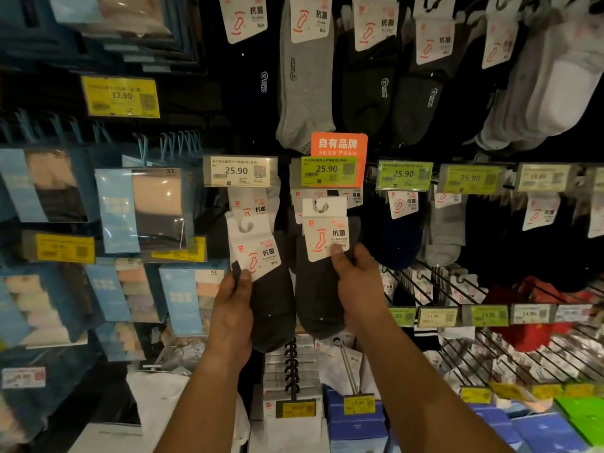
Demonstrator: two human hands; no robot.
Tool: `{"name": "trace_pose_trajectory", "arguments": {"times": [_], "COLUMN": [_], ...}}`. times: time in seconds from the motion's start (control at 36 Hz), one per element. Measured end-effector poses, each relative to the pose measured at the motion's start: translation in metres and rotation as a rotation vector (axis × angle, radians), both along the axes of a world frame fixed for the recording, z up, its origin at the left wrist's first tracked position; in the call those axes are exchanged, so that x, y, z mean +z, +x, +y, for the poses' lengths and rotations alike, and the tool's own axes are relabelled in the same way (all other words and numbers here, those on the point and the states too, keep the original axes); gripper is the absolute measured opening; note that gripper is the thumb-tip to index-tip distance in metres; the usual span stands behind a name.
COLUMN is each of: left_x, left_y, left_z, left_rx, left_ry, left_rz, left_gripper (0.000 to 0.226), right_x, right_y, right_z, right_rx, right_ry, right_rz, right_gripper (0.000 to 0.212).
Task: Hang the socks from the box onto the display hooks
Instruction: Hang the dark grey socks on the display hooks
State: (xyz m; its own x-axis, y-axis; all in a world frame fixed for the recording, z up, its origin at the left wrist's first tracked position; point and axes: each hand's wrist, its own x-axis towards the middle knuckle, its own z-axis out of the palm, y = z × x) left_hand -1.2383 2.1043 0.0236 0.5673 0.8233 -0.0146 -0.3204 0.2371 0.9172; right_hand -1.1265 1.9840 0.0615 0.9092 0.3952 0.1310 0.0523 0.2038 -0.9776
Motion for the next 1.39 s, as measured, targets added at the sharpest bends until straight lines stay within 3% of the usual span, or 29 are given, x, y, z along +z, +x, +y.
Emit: {"name": "trace_pose_trajectory", "arguments": {"times": [0.31,0.56,0.89,1.0,1.08,1.19,1.28,1.39], "left_x": [-0.001,-0.004,0.002,0.003,0.002,0.003,0.005,0.012], "left_y": [-0.001,-0.004,-0.008,-0.007,-0.002,0.015,0.031,0.046], "left_z": [0.002,0.005,0.0,0.0,-0.001,-0.011,-0.018,-0.028], "left_rx": [0.012,-0.005,0.02,0.003,-0.032,-0.096,-0.121,-0.181], "left_ry": [0.024,-0.06,0.01,0.048,0.117,0.259,0.421,0.406], "left_rz": [0.022,0.006,0.0,0.0,0.009,0.083,0.168,0.094], "left_gripper": [0.032,0.028,0.019,0.018,0.021,0.02,0.02,0.019], "right_x": [0.026,0.026,0.038,0.028,0.011,-0.023,-0.034,-0.023], "right_y": [0.012,0.031,0.075,0.068,0.039,-0.009,-0.008,0.006], "right_z": [0.012,0.023,0.07,0.062,0.043,0.029,0.025,0.011], "right_rx": [0.041,0.009,-0.063,-0.188,-0.262,0.047,0.031,0.014], "right_ry": [0.056,-0.056,-0.339,-0.463,-0.364,-0.24,-0.107,-0.045], "right_rz": [-0.113,-0.084,-0.089,-0.271,-0.39,-0.179,-0.124,-0.183], "right_gripper": [0.007,0.005,0.043,0.053,0.044,0.026,0.019,0.02]}}
